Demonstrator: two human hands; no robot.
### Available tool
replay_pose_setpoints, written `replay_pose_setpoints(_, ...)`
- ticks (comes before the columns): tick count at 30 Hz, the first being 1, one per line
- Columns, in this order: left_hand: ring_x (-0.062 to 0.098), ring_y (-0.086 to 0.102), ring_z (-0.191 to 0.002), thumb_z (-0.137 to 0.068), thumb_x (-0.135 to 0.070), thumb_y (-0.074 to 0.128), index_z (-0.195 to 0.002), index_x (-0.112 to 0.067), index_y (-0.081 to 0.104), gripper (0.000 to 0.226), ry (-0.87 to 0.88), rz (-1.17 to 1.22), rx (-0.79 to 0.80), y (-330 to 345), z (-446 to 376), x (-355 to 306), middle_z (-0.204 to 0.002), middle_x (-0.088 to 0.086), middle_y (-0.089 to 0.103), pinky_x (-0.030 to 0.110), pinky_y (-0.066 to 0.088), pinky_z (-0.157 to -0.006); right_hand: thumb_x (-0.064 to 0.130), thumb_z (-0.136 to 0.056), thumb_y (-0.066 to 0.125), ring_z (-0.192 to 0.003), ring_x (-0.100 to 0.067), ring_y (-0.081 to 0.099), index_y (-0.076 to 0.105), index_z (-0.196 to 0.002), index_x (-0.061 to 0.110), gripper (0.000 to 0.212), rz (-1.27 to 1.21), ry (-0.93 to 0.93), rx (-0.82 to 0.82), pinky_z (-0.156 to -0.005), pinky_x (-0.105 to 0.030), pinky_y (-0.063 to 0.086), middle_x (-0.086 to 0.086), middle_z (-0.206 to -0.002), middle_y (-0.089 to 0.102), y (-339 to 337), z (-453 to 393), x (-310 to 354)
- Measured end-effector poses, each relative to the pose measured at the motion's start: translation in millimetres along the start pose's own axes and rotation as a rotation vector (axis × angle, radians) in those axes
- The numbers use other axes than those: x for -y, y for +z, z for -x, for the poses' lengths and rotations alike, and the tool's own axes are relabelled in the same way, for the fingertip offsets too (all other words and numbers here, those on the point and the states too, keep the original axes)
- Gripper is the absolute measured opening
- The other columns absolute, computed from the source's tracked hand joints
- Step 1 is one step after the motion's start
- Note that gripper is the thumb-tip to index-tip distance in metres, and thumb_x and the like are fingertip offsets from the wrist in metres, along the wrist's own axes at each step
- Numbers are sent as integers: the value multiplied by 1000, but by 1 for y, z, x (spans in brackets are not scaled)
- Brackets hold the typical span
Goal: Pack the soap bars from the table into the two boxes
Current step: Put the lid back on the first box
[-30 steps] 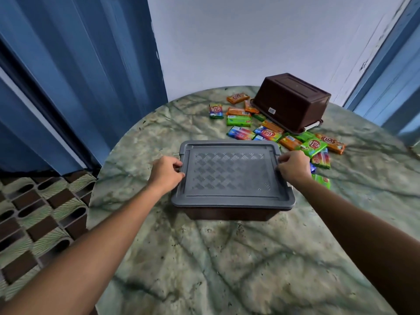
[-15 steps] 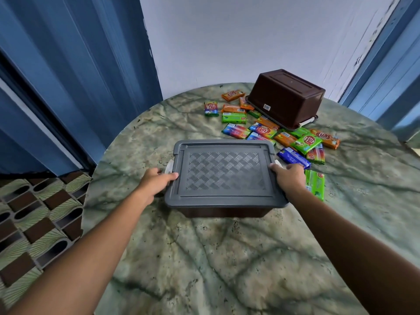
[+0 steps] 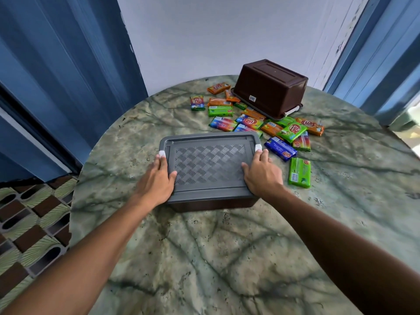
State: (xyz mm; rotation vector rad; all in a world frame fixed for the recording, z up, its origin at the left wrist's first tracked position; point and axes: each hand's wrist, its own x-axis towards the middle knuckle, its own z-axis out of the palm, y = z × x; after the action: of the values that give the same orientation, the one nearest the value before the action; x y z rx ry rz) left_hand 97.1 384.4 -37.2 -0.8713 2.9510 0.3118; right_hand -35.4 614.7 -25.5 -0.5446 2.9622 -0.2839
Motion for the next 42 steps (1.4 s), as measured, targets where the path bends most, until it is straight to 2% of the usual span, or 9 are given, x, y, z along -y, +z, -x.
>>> replay_pose_setpoints(9, 38, 40, -132, -101, -43, 25, -152, -13, 3, 64, -18, -6, 8, 0, 3, -5, -161, 7, 2, 49, 43, -98, 45, -100, 33, -131, -39, 41, 14, -149, -2, 71, -83, -30, -30, -96, -45, 44, -23, -156, 15, 1, 4, -5)
replay_pose_setpoints(14, 34, 33, -138, -100, -45, 27, -152, -18, 3, 63, -18, 83, -6, 5, 1, 2, -161, 3, 4, 50, 38, -106, 44, -98, 37, -120, -37, 50, 22, -147, 2, 66, -212, -18, -77, -90, -46, 48, -17, -151, 29, 6, 4, -6)
replay_pose_setpoints(17, 28, 26, -142, -100, -42, 34, -152, -19, 11, 62, -15, 223, -75, 10, 0, 7, -160, 3, 14, 46, 29, -113, 38, -98, 38, -112, -34, 55, 30, -144, 6, 56, -303, -14, -109, -85, -45, 49, -11, -144, 39, 6, 3, -8)
replay_pose_setpoints(19, 29, 36, -136, -99, -35, 40, -150, -19, 22, 56, -21, 322, -138, 12, 0, 8, -152, 9, 35, 42, 34, -109, 31, -98, 39, -109, -32, 56, 39, -138, 9, 45, -390, -4, -132, -82, -41, 49, -11, -137, 46, 6, 2, -11)
replay_pose_setpoints(21, 32, 50, -121, -99, -29, 43, -147, -20, 33, 49, -54, 417, -192, 13, 1, 8, -134, 14, 53, 40, 40, -100, 24, -98, 38, -103, -31, 57, 46, -133, 10, 38, -460, 15, -144, -77, -33, 43, -14, -129, 53, 5, 2, -13)
replay_pose_setpoints(24, 30, 51, -123, -98, -26, 46, -144, -21, 40, 46, -82, 525, -226, 15, 1, 10, -135, 13, 55, 38, 39, -102, 19, -100, 36, -111, -29, 56, 42, -143, 13, 44, -521, 66, -130, -83, -31, 41, -14, -134, 53, 3, 2, -15)
replay_pose_setpoints(30, 26, 50, -126, -98, -23, 48, -142, -22, 43, 44, -59, 592, -252, 16, 1, 13, -139, 6, 52, 36, 39, -104, 18, -99, 37, -105, -28, 58, 42, -143, 13, 44, -487, 90, -175, -83, -34, 46, -14, -126, 60, 3, 4, -12)
replay_pose_setpoints(34, 29, 53, -122, -98, -22, 48, -141, -23, 44, 44, -73, 605, -260, 17, 2, 11, -136, 9, 55, 37, 41, -101, 15, -98, 37, -98, -33, 60, 46, -137, 10, 40, -414, 90, -180, -81, -41, 51, -18, -117, 62, 2, 6, -8)
replay_pose_setpoints(42, 34, 55, -117, -98, -21, 48, -142, -23, 43, 44, -48, 617, -246, 17, -2, 13, -130, 17, 59, 35, 42, -95, 13, -96, 38, -101, -36, 60, 46, -137, 12, 41, -367, 105, -201, -83, -43, 51, -18, -118, 62, 1, 11, -3)
